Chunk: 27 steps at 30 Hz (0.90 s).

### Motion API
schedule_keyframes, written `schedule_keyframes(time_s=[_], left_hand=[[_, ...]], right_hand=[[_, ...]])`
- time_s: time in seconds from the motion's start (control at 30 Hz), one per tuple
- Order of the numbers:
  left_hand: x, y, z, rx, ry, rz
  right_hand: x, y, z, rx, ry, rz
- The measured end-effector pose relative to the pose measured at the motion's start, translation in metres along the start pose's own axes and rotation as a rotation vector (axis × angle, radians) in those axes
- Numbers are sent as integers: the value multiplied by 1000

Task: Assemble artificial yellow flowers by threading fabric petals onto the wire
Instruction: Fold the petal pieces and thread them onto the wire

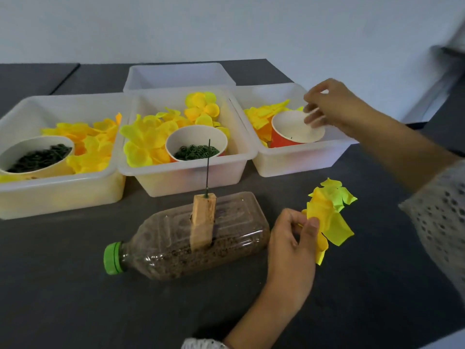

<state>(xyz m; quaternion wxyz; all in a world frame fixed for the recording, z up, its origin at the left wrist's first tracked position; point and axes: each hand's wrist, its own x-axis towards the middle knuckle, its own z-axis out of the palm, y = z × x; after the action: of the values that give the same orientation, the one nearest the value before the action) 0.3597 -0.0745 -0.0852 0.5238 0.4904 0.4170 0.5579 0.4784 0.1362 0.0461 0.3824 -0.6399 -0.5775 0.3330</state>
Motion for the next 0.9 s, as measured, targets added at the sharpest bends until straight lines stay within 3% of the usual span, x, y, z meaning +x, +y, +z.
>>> schedule_keyframes(time_s=[0.17, 0.3, 0.37, 0.67, 0.9], left_hand=[[1, 0, 1, -16, 9, -1], [1, -3, 0, 26, 8, 25], [1, -6, 0, 55, 4, 37], [5, -10, -1, 89, 2, 42], [6, -14, -2, 101, -13, 28]], right_hand=[[-109, 28, -25, -281, -346, 50], [-187, 49, -28, -634, -299, -165], [-206, 60, -22, -669, -284, -208], [-211, 96, -50, -223, -254, -67], [-201, 119, -99, -36, -88, 75]])
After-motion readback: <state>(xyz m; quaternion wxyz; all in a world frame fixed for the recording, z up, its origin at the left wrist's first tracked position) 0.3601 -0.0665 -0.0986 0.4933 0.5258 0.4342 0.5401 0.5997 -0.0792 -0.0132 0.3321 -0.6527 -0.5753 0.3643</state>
